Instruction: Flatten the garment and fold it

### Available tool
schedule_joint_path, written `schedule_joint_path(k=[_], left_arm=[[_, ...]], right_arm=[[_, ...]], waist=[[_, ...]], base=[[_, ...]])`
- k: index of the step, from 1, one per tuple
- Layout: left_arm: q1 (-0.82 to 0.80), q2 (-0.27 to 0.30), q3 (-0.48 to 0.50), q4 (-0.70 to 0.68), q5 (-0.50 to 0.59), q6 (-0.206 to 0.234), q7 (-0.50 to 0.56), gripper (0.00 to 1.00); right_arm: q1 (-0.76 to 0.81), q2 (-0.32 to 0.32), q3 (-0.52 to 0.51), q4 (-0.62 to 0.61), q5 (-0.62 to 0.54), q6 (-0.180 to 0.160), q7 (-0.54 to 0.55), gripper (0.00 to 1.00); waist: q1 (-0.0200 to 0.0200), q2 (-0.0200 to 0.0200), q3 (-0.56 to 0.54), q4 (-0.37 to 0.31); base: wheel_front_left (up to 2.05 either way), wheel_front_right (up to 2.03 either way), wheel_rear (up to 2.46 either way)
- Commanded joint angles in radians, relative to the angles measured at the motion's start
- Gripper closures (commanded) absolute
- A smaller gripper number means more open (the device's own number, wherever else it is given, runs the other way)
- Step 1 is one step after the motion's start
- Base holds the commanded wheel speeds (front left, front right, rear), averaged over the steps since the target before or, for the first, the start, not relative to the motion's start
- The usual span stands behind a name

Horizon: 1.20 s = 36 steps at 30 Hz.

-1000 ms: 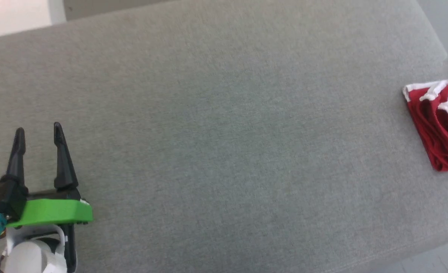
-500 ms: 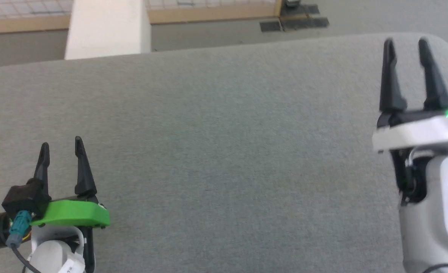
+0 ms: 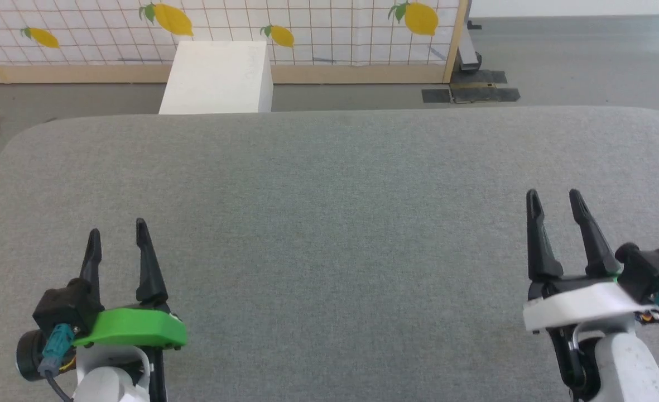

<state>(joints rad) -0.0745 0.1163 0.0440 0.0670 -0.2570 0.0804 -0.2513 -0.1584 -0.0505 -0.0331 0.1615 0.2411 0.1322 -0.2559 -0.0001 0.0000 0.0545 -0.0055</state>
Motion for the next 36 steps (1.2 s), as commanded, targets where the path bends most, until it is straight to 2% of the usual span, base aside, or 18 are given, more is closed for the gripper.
schedule_joint_path(k=[1, 4, 12, 28, 29, 36], left_arm=[[0.008, -0.009, -0.01, 0.008, -0.004, -0.004, -0.007, 0.0], [0.011, -0.009, -0.041, 0.033, 0.006, -0.03, -0.008, 0.0], [0.011, -0.006, -0.097, 0.106, 0.033, -0.058, -0.009, 0.0], [-0.004, -0.005, -0.126, 0.175, 0.054, -0.051, -0.01, 0.0], [0.002, -0.007, -0.124, 0.175, 0.054, -0.052, -0.002, 1.0], [0.004, -0.009, -0.122, 0.171, 0.057, -0.052, 0.005, 1.0]], right_arm=[[0.026, 0.0, 0.001, -0.006, -0.009, -0.002, -0.005, 0.0], [0.06, 0.0, 0.008, -0.005, -0.015, -0.002, -0.006, 0.0], [0.098, 0.0, 0.038, 0.024, -0.024, -0.002, -0.006, 0.0], [0.108, 0.0, 0.057, 0.069, -0.017, -0.002, -0.006, 0.0], [0.098, 0.0, 0.058, 0.066, -0.021, 0.0, 0.0, 1.0], [0.099, 0.0, 0.057, 0.062, -0.026, 0.0, 0.005, 1.0]], waist=[[0.0001, 0.0, -0.007, 0.005], [0.0001, 0.0, -0.012, 0.011], [0.0001, 0.0, -0.015, 0.018], [0.0001, 0.0, -0.026, 0.01], [0.0001, 0.0, -0.026, 0.01], [0.0001, 0.0, -0.027, 0.01]], base=[[0.0, 0.0, 0.0], [0.0, 0.0, 0.0], [0.0, 0.0, 0.0], [0.0, 0.0, 0.0], [0.0, 0.0, 0.0], [0.0, 0.0, 0.0]])
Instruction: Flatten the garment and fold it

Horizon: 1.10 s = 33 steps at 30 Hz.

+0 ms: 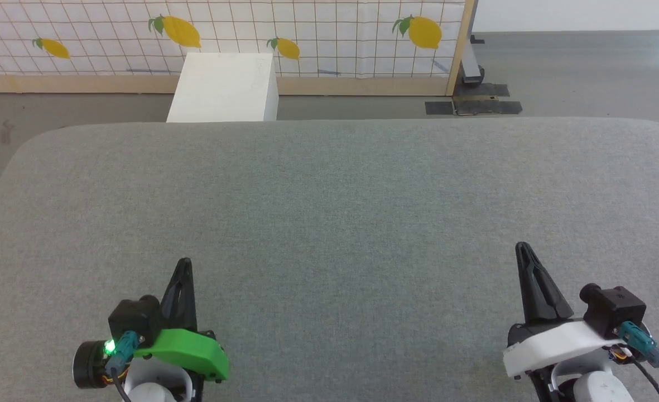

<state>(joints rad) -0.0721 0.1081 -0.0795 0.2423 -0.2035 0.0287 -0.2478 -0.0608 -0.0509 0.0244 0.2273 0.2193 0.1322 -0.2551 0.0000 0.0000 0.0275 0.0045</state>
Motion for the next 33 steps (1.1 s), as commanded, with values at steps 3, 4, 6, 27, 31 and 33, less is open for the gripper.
schedule_joint_path(k=[3, 4, 6, 27, 31, 33], left_arm=[[0.003, -0.002, 0.003, -0.01, 0.009, -0.001, 0.008, 1.0], [0.004, -0.003, 0.004, -0.012, 0.011, -0.002, 0.01, 1.0], [0.005, -0.003, 0.005, -0.016, 0.014, -0.002, 0.014, 1.0], [0.017, -0.013, 0.018, -0.056, 0.047, -0.007, 0.055, 1.0], [0.019, -0.015, 0.021, -0.064, 0.054, -0.008, 0.063, 1.0], [0.02, -0.016, 0.022, -0.068, 0.057, -0.008, 0.067, 1.0]], right_arm=[[0.003, 0.0, -0.001, -0.01, -0.009, 0.0, 0.011, 1.0], [0.003, 0.0, -0.001, -0.012, -0.011, 0.0, 0.013, 1.0], [0.004, 0.0, -0.001, -0.015, -0.014, 0.0, 0.017, 1.0], [0.014, 0.0, -0.005, -0.053, -0.051, 0.0, 0.059, 1.0], [0.016, 0.0, -0.006, -0.06, -0.058, 0.0, 0.067, 1.0], [0.017, 0.0, -0.007, -0.063, -0.061, 0.0, 0.071, 1.0]], waist=[[0.0, 0.0, -0.001, 0.0], [0.0, 0.0, -0.001, 0.0], [0.0, 0.0, -0.001, 0.0], [0.0, 0.0, -0.006, -0.001], [0.0, 0.0, -0.007, -0.001], [0.0, 0.0, -0.007, -0.001]], base=[[0.0, 0.0, 0.0], [0.0, 0.0, 0.0], [0.0, 0.0, 0.0], [0.0, 0.0, 0.0], [0.0, 0.0, 0.0], [0.0, 0.0, 0.0]])
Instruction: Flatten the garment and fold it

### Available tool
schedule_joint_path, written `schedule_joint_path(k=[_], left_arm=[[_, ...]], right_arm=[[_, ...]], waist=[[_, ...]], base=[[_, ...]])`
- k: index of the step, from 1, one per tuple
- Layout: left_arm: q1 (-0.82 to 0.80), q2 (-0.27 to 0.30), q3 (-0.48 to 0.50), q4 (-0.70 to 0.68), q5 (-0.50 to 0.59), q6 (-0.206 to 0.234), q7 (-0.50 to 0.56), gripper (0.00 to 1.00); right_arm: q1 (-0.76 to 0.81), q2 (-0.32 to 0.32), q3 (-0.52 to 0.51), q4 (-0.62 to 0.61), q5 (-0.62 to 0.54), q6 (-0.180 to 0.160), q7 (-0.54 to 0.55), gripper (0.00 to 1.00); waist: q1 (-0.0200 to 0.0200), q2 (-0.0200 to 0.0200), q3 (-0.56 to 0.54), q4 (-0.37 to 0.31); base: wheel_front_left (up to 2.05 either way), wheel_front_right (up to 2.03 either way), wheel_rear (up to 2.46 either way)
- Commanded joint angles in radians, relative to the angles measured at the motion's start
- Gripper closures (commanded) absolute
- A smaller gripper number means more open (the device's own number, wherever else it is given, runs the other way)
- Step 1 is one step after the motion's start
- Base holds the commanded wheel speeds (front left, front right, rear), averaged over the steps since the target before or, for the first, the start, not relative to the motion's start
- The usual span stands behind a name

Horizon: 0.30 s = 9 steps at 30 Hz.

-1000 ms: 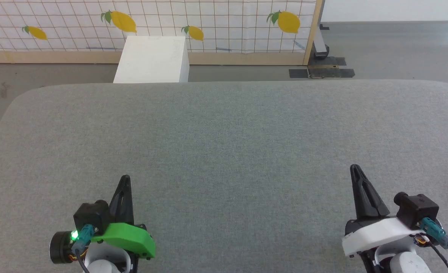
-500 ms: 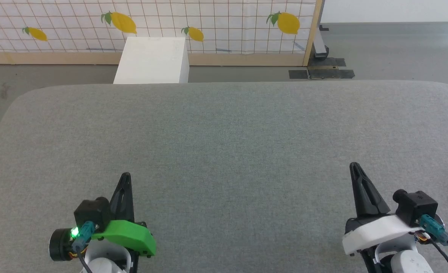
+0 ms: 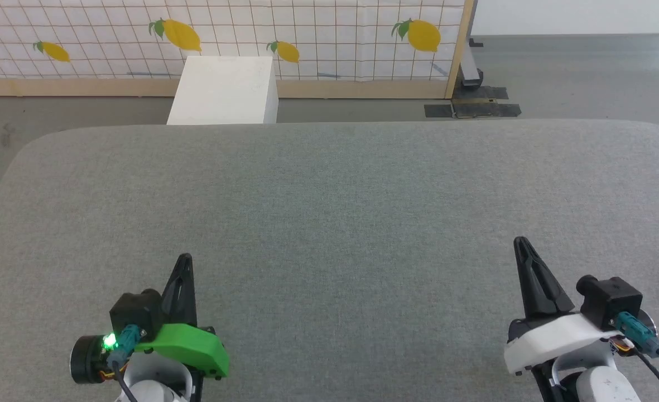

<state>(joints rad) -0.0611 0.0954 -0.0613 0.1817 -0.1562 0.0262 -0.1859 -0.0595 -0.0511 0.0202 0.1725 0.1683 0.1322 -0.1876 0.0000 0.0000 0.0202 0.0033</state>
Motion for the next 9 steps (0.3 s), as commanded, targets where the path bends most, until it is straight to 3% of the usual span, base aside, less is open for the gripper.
schedule_joint_path(k=[1, 9], left_arm=[[0.01, -0.004, 0.004, -0.009, 0.011, -0.006, 0.008, 1.0], [0.014, -0.007, 0.009, -0.024, 0.024, -0.008, 0.023, 1.0]], right_arm=[[0.016, 0.0, -0.003, -0.011, -0.012, 0.0, 0.006, 1.0], [0.02, 0.0, -0.004, -0.025, -0.026, -0.001, 0.022, 1.0]], waist=[[0.0, 0.0, 0.0, 0.0], [0.0, 0.0, -0.002, 0.0]], base=[[0.0, 0.0, 0.0], [0.0, 0.0, 0.0]])
